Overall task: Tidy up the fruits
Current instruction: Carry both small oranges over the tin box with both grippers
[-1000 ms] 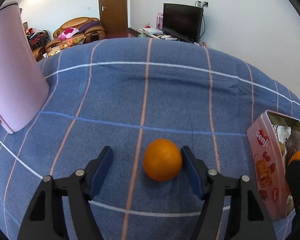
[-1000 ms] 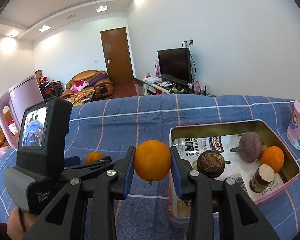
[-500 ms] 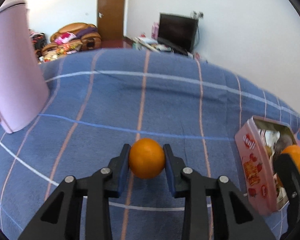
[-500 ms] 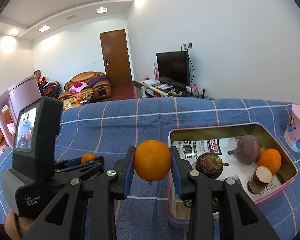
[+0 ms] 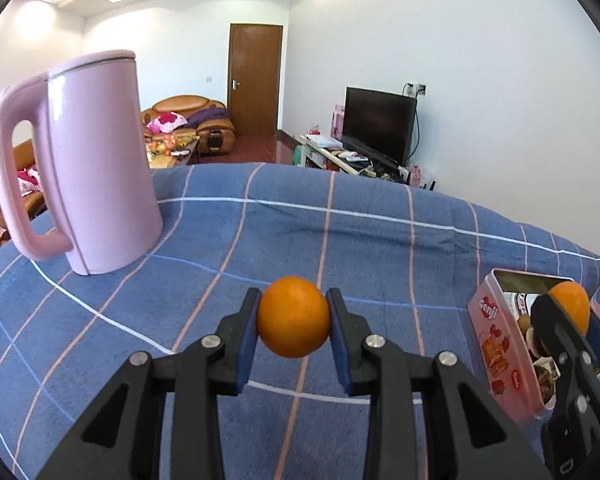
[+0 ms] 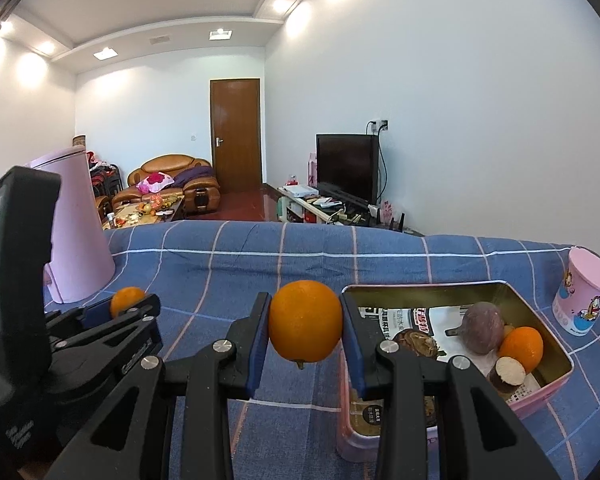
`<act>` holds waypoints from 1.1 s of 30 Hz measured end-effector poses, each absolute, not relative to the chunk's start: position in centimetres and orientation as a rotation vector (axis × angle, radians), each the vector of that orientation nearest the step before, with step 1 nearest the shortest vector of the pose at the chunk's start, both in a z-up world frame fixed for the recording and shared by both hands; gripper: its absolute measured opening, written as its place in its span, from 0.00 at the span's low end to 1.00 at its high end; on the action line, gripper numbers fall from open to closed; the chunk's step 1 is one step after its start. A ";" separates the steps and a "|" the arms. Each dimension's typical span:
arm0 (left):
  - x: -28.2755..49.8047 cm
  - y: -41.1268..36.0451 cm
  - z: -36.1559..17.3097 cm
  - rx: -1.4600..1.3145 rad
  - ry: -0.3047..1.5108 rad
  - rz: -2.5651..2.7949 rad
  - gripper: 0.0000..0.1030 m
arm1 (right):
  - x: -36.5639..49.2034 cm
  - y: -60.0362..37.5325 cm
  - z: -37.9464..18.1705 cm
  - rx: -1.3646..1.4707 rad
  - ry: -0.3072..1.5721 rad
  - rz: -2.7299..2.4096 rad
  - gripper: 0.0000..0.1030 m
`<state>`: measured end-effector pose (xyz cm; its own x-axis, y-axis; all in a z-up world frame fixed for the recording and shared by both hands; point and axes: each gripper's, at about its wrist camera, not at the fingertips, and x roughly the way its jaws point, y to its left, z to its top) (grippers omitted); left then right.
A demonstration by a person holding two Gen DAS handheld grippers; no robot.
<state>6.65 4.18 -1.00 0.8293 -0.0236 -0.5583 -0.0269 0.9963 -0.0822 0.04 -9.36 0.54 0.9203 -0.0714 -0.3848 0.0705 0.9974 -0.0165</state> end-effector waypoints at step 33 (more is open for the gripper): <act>1.9 1.2 0.1 0.006 0.495 0.016 0.33 | -3.1 -11.9 0.8 0.002 0.413 -0.091 0.35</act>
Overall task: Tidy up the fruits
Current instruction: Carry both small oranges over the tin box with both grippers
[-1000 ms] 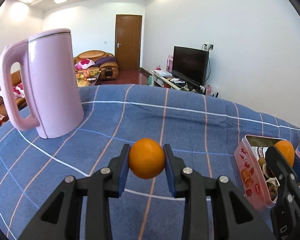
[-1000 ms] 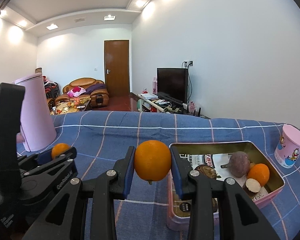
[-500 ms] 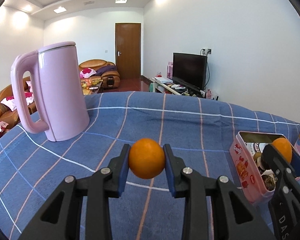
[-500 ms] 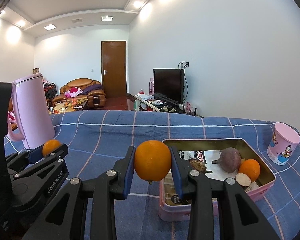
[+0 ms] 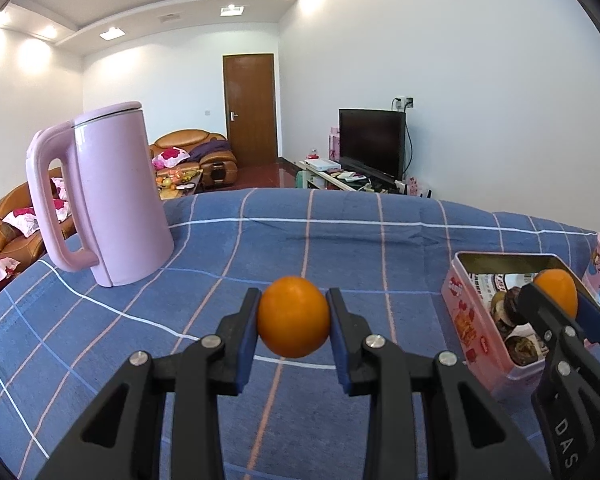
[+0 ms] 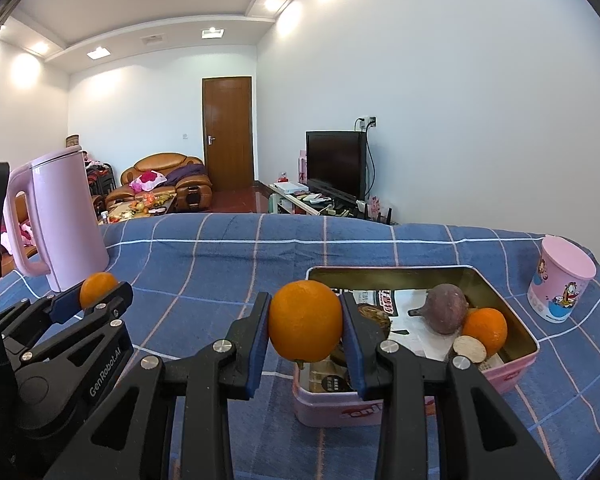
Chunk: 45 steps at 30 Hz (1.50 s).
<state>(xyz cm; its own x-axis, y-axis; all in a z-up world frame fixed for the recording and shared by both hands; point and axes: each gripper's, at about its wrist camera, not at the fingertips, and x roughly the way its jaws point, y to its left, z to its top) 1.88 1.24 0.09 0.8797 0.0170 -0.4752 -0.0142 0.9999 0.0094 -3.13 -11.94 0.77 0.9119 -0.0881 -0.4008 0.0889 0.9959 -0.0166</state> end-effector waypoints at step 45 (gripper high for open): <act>-0.2 -8.5 0.2 0.053 0.524 -0.120 0.33 | -6.1 -22.3 1.2 -0.042 0.393 -0.184 0.35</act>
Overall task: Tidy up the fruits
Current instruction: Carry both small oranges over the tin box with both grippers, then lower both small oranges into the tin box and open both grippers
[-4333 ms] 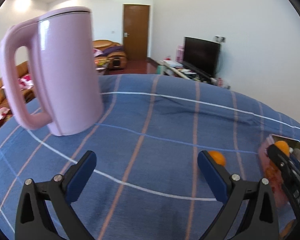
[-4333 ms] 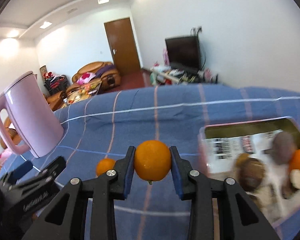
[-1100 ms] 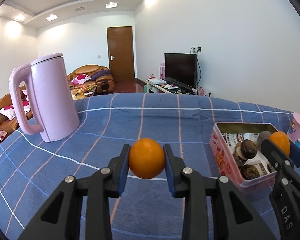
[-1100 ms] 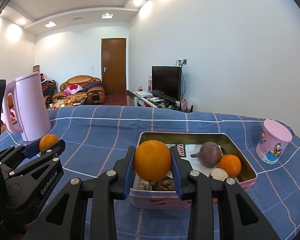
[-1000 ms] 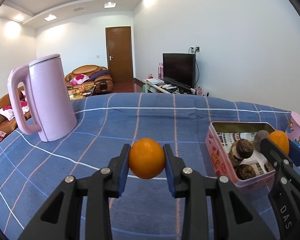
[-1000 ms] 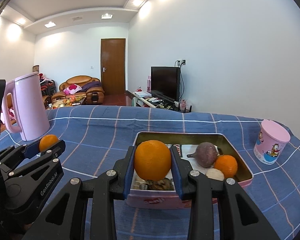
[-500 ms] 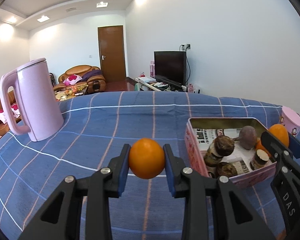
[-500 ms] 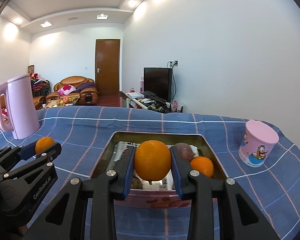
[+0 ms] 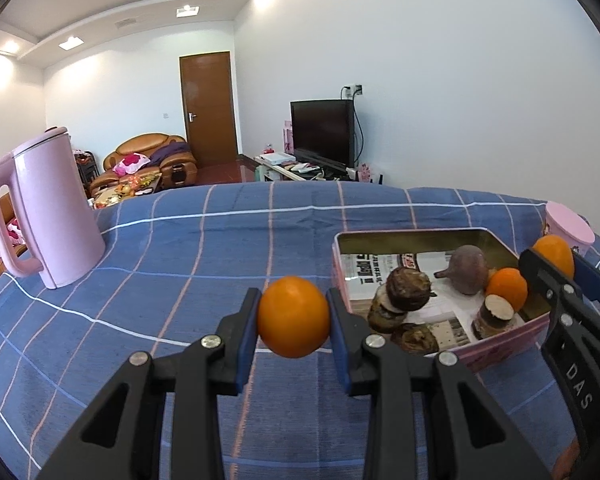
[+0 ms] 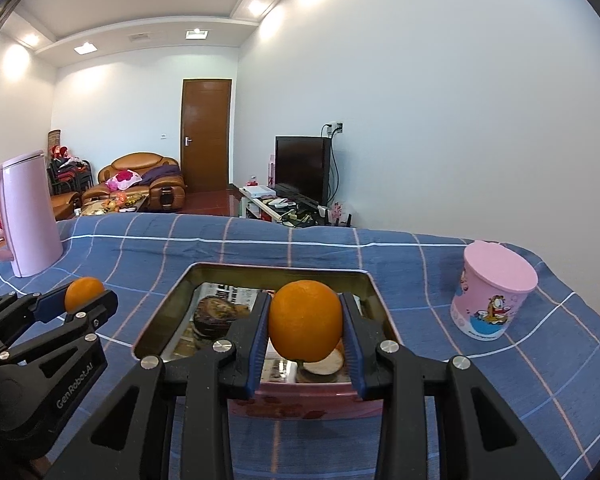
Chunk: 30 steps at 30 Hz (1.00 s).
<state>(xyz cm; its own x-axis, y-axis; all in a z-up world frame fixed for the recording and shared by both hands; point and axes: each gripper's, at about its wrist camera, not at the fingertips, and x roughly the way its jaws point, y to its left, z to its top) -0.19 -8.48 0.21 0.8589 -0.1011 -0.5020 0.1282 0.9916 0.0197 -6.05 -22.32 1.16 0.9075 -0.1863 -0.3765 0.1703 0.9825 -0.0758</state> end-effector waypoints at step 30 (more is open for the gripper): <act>2.1 -16.4 0.0 0.053 0.579 -0.291 0.33 | -4.9 -29.8 1.2 0.035 0.425 -0.308 0.35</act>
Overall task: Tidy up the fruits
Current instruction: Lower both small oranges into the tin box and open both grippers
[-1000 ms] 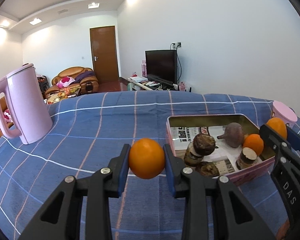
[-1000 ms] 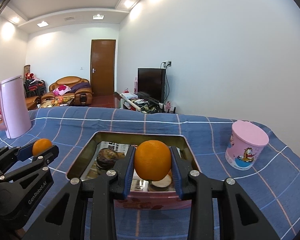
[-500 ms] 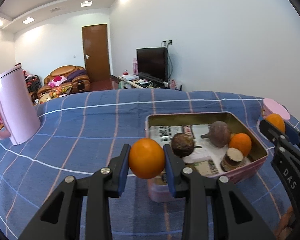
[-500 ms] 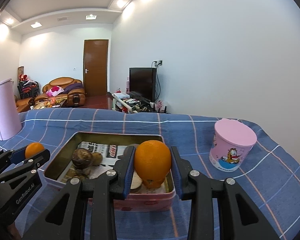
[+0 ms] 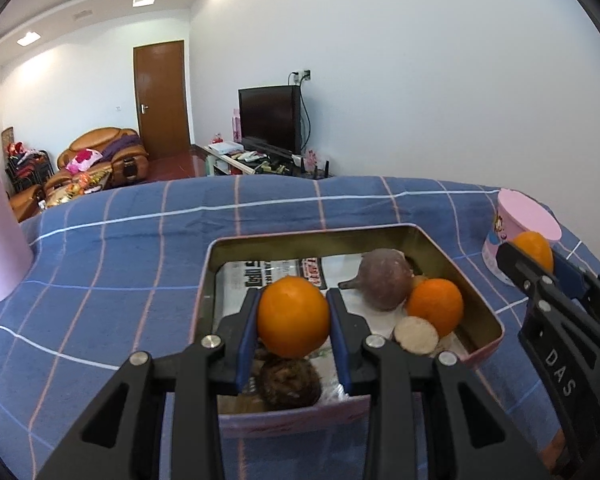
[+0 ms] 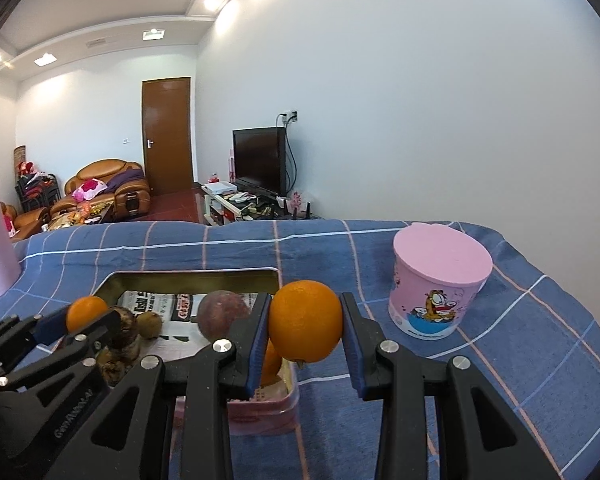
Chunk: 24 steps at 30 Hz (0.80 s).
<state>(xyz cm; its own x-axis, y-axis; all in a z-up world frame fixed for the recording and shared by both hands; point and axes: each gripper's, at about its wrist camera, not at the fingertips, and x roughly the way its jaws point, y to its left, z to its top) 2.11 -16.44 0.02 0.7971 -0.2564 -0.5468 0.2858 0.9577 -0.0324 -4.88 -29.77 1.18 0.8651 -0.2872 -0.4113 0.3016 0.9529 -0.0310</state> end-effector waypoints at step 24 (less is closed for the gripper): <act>4.5 -15.4 0.1 0.050 0.566 -0.368 0.32 | 1.8 -27.8 -0.4 0.072 0.575 -0.095 0.35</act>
